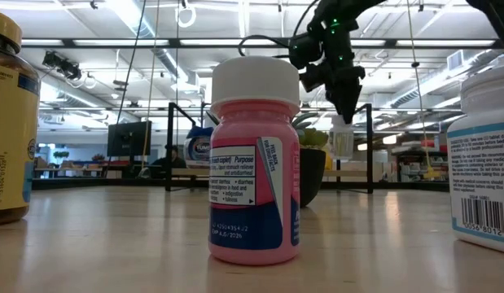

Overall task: Pick and place medicine bottles onto shelf by color
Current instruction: Put the green pill bottle on the shelf

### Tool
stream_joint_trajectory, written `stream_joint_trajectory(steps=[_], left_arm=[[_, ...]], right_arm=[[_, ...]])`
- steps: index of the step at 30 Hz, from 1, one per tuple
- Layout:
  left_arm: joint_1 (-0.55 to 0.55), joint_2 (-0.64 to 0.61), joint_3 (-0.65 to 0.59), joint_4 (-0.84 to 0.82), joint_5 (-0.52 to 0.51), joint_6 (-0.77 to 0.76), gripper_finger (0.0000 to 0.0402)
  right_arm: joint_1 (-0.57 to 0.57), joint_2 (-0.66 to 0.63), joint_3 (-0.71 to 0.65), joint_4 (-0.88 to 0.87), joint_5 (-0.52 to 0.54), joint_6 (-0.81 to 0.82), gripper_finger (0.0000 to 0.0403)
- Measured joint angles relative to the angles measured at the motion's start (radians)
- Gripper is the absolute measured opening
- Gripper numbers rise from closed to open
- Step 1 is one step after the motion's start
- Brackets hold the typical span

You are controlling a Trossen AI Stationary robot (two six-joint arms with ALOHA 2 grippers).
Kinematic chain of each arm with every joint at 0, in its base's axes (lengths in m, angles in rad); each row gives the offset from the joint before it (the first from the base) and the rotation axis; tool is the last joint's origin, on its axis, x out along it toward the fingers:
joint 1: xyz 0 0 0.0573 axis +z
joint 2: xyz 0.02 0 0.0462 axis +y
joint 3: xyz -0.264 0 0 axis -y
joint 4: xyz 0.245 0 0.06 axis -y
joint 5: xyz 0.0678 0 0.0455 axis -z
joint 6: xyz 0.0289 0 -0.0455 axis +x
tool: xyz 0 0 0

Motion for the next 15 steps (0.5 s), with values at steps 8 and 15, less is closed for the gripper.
stream_joint_trajectory(steps=[8, 15], left_arm=[[0.000, 0.000, 0.000, 0.001, 0.000, -0.001, 0.0298], [0.000, 0.000, 0.000, 0.001, 0.000, -0.037, 0.0298]], right_arm=[[-0.001, 0.013, 0.000, 0.067, 0.000, -0.072, 0.0212], [0.000, 0.094, 0.005, 0.035, 0.009, -0.076, 0.0212]])
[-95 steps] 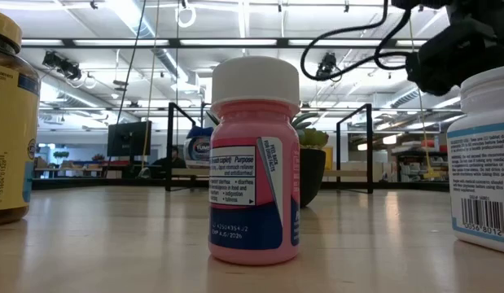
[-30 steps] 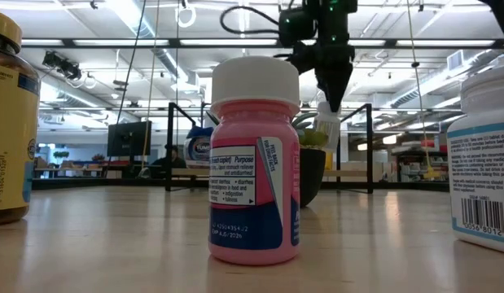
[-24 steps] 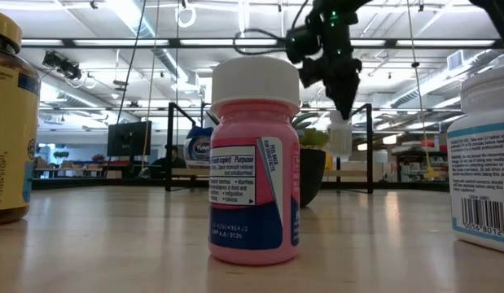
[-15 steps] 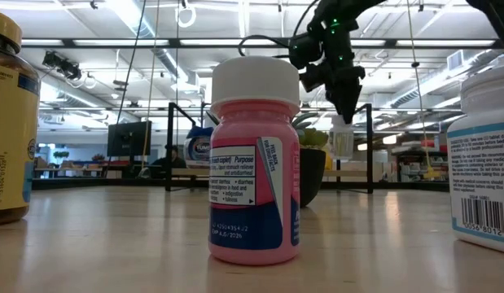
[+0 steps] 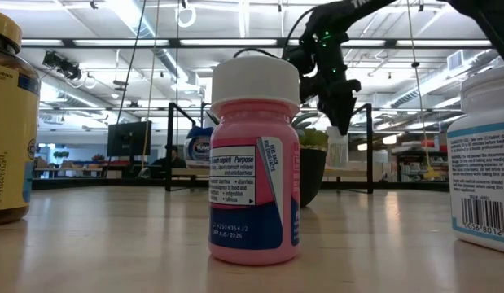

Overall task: Pick and place medicine bottles onto shelf by color
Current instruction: Put the green pill bottle on the shelf

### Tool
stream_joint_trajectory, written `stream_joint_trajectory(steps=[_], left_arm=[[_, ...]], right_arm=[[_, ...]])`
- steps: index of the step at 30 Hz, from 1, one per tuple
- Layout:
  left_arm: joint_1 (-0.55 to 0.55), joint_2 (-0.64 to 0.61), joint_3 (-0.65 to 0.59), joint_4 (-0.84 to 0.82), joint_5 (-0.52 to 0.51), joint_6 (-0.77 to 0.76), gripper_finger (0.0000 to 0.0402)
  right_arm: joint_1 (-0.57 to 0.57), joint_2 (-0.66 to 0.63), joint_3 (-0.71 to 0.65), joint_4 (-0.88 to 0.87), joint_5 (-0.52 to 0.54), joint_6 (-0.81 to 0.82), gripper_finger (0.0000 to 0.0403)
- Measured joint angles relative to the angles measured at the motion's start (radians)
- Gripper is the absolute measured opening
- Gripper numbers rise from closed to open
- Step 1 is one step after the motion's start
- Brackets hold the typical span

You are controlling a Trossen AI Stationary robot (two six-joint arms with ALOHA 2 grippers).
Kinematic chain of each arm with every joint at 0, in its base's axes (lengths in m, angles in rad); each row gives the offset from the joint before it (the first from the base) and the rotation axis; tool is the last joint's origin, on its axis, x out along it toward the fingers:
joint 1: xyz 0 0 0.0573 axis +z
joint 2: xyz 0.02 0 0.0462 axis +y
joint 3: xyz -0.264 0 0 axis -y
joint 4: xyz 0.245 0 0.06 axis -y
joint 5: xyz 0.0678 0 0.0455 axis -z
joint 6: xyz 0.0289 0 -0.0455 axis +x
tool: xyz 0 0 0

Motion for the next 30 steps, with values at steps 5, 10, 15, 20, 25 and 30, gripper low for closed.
stream_joint_trajectory(steps=[5, 10, 15, 20, 25, 30], left_arm=[[0.000, 0.000, 0.000, 0.000, 0.000, -0.021, 0.0298], [0.000, 0.000, 0.000, 0.000, 0.000, -0.017, 0.0298], [0.000, 0.000, 0.000, 0.000, 0.000, -0.014, 0.0298], [0.000, 0.000, 0.000, -0.001, 0.000, -0.013, 0.0298], [0.000, 0.000, 0.000, -0.001, 0.000, -0.013, 0.0298], [0.000, 0.000, 0.000, -0.001, 0.000, -0.014, 0.0298]], right_arm=[[0.000, -0.002, -0.002, 0.005, -0.003, 0.000, 0.0212], [-0.003, -0.020, -0.006, 0.010, -0.010, -0.008, 0.0214], [-0.003, -0.018, -0.009, 0.009, -0.015, -0.004, 0.0236], [-0.002, -0.017, -0.010, 0.017, 0.013, 0.020, 0.0261], [-0.003, -0.017, -0.009, 0.017, 0.053, 0.048, 0.0283], [-0.002, -0.018, -0.009, 0.017, 0.054, 0.064, 0.0293]])
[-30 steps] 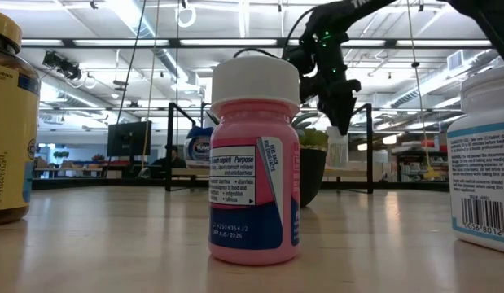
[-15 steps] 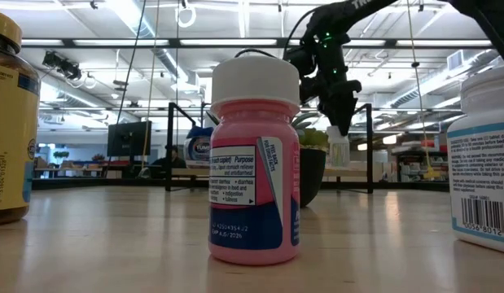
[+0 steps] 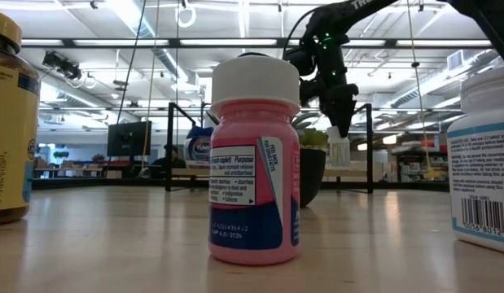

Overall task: Pick and place medicine bottles onto shelf by color
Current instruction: Put the green pill bottle on the shelf, then put the light green pill bottle on the shelf

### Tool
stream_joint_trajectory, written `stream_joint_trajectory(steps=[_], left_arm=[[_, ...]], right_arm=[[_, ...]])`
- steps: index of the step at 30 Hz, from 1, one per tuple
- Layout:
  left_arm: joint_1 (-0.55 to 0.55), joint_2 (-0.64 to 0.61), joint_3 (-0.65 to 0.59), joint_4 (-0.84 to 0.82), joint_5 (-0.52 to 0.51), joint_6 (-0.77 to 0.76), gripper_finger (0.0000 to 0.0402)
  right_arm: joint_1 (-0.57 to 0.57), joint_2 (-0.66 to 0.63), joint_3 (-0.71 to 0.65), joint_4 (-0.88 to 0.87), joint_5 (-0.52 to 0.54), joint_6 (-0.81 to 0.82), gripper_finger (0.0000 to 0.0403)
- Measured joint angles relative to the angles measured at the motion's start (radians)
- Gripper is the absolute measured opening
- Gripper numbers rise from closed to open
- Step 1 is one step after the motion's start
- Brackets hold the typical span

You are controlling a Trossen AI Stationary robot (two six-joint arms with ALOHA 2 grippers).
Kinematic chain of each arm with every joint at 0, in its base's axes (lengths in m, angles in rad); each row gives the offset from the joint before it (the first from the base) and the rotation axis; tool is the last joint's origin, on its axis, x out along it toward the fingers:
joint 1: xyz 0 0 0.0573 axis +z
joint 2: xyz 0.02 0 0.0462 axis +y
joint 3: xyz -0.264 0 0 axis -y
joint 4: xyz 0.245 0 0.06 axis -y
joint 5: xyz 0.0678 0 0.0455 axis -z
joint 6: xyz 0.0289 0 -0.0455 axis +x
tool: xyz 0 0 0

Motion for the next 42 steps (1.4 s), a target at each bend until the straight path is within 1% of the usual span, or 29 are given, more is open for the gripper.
stream_joint_trajectory(steps=[7, 18, 25, 29, 33, 38, 42], left_arm=[[0.000, 0.000, 0.000, 0.000, 0.000, -0.001, 0.0298], [0.000, 0.000, 0.000, 0.000, 0.000, -0.002, 0.0298], [0.000, 0.000, 0.000, 0.000, 0.000, 0.000, 0.0298], [0.000, 0.000, 0.000, 0.000, 0.000, 0.006, 0.0298], [0.000, 0.000, 0.000, 0.000, 0.000, 0.008, 0.0298], [0.000, 0.000, 0.000, 0.000, 0.000, 0.009, 0.0298], [0.000, 0.000, 0.000, 0.000, 0.000, 0.012, 0.0298]], right_arm=[[0.003, 0.000, 0.001, 0.027, 0.000, 0.017, 0.0293], [0.003, -0.002, 0.002, 0.048, -0.023, 0.028, 0.0273], [0.003, -0.004, 0.012, 0.042, -0.023, 0.069, 0.0267], [0.008, -0.006, 0.084, 0.037, -0.023, 0.091, 0.0267], [0.012, -0.006, 0.197, 0.025, -0.026, 0.153, 0.0267], [0.018, -0.008, 0.328, -0.059, -0.108, 0.284, 0.0267], [0.056, -0.010, 0.383, -0.160, -0.199, 0.376, 0.0267]])
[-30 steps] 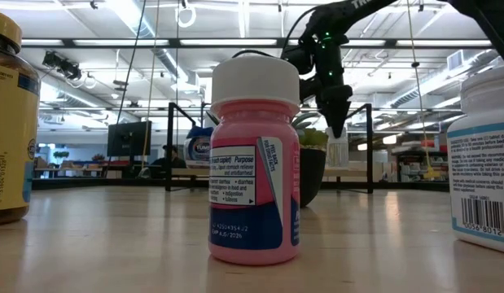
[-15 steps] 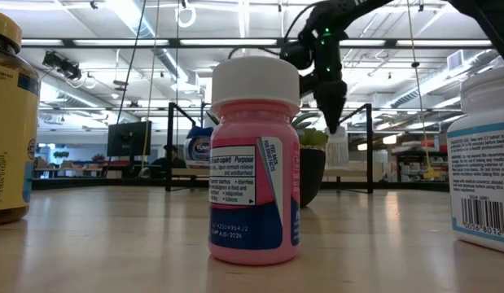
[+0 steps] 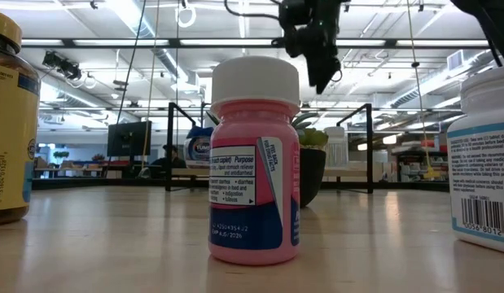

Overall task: Pick and place medicine bottles onto shelf by color
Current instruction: Put the light green pill bottle on the shelf

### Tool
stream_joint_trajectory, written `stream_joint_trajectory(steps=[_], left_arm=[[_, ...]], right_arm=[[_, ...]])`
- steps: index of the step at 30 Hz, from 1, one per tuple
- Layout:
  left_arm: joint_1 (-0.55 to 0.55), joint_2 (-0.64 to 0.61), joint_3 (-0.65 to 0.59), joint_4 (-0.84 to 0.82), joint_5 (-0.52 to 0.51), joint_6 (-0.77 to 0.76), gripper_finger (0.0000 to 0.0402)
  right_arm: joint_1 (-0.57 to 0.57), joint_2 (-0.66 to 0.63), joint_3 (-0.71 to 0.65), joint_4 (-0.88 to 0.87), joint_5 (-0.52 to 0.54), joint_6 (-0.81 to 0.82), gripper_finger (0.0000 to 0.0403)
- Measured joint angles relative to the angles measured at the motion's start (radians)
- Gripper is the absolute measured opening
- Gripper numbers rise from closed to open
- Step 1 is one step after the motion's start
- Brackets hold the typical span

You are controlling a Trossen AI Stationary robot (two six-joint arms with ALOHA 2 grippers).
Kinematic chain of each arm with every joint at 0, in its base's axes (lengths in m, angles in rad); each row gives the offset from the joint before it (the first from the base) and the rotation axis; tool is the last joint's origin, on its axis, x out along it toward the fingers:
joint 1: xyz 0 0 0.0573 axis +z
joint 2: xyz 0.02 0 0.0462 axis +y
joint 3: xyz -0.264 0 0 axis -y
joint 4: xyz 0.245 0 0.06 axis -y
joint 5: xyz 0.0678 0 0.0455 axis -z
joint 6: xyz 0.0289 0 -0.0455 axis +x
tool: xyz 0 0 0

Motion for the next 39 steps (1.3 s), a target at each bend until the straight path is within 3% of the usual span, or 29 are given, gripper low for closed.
stream_joint_trajectory(steps=[6, 16, 24, 32, 39], left_arm=[[0.000, 0.000, 0.000, 0.000, 0.000, 0.043, 0.0298], [0.000, 0.000, 0.000, -0.001, 0.004, 0.100, 0.0298], [0.000, 0.000, 0.000, -0.090, 0.080, 0.173, 0.0298], [-0.051, -0.007, 0.000, -0.100, 0.092, 0.194, 0.0298], [-0.093, -0.007, 0.000, -0.100, 0.091, 0.137, 0.0298]], right_arm=[[0.130, -0.025, -0.019, -0.040, -0.095, 0.135, 0.0267], [0.402, -0.035, -0.019, -0.034, -0.085, 0.419, 0.0267], [0.646, -0.037, -0.037, -0.033, -0.030, 0.619, 0.0267], [0.858, -0.082, -0.272, -0.025, -0.067, 0.722, 0.0267], [0.970, -0.286, -0.576, 0.187, -0.075, 0.964, 0.0267]])
